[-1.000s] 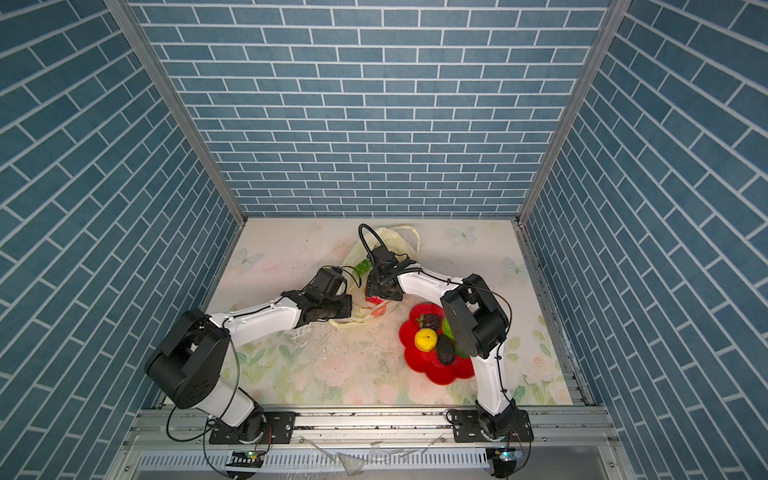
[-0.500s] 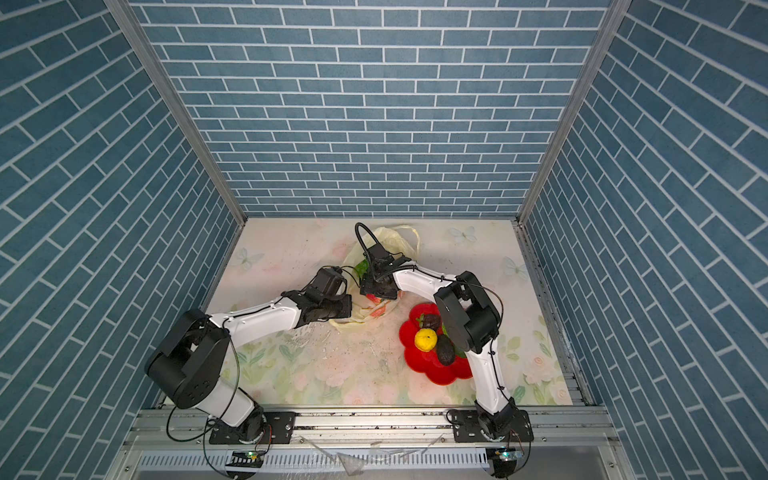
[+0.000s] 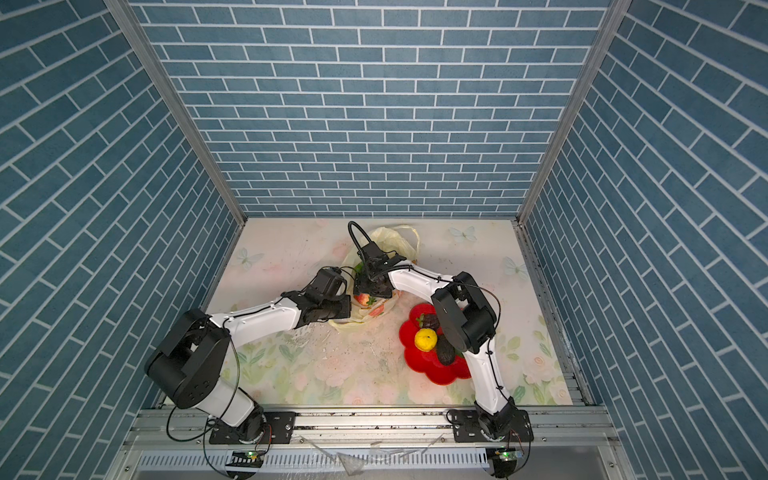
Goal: Take fruits out of the plastic bag
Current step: Pick up the fruit from the plastic bag.
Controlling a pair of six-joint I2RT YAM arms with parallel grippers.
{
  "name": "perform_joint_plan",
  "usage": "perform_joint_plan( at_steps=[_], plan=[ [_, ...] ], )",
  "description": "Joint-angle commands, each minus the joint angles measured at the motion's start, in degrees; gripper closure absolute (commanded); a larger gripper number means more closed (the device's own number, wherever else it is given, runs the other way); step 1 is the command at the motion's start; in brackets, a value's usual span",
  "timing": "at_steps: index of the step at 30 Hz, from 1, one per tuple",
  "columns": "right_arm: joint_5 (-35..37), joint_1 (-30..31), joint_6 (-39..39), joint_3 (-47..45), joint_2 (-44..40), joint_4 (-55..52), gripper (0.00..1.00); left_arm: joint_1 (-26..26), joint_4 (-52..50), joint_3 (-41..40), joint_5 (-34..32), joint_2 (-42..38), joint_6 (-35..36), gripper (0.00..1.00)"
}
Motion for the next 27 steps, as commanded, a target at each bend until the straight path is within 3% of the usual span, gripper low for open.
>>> perform_joint_plan(
  at_steps=[1,11,17,27],
  plan=[
    [-0.1,0.4,-1.8,1.0,0.8,-1.8,0.19,-0.2,-0.6,-0.2,-0.6,-0.8,0.0,0.89],
    [-2.8,1.9,-3.1,0.3,0.5,-2.6,0.18,-0.2,-0.9,-0.5,-1.1,-1.0,0.1,0.89],
    [-3.4,2.5,-3.2,0.3,1.0,-4.3,0.29,0.1,-1.2,-0.1,-1.4,-0.9,0.1,0.88],
    [-2.4,3.1,-3.6,-0.3,1.4,-5.7,0.37,1.9,-0.3,-1.3,0.0,-0.6,-1.5,0.89]
  ],
)
